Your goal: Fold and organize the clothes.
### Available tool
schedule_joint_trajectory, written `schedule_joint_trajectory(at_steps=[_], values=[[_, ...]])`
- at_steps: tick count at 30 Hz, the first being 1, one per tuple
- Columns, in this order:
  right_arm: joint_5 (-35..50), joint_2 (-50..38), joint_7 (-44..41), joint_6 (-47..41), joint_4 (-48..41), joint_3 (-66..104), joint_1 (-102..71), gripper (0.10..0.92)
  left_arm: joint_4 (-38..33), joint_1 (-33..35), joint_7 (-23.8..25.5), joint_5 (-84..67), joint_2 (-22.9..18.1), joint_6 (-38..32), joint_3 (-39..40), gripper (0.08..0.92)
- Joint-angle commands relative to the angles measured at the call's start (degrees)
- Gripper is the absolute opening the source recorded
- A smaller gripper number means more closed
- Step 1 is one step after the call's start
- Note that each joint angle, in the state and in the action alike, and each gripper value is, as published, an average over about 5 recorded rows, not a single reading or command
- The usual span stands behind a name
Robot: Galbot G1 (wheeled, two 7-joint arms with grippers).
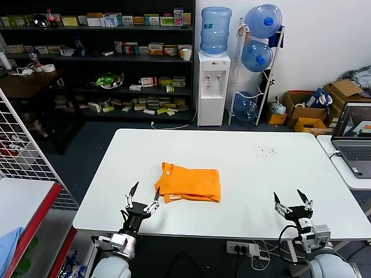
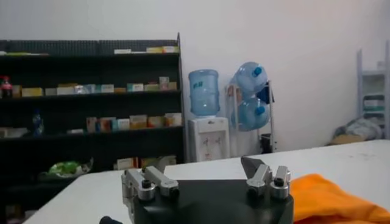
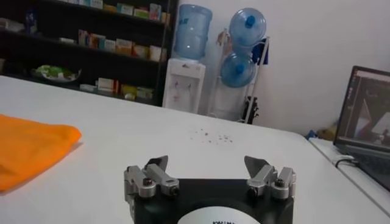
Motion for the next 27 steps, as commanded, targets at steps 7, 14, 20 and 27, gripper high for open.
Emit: schedule_joint_trajectory(at_steps=[7, 14, 20, 27], values=[[-1.09, 3.53, -2.30, 2.73, -0.63, 0.81, 1.48, 0.823, -1.78, 1.02, 0.49, 3.02, -3.56, 10.57, -7.36, 0.823], [-4.07, 6.05, -2.83, 3.09, -1.54, 0.00, 2.29, 0.823, -2.63, 0.60, 3.59, 6.17, -8.03, 14.42, -10.28, 0.823], [-4.60, 6.69, -2.94, 3.14, -1.69, -0.29, 2.58, 0.823, -3.16, 1.04, 4.90, 9.12, -10.72, 13.92, -11.47, 0.823], [-4.68, 7.09, -3.18, 3.51, -1.76, -0.86, 2.44, 0.823, -3.33, 1.39, 4.98, 10.21, -11.17, 11.54, -11.77, 0.823]])
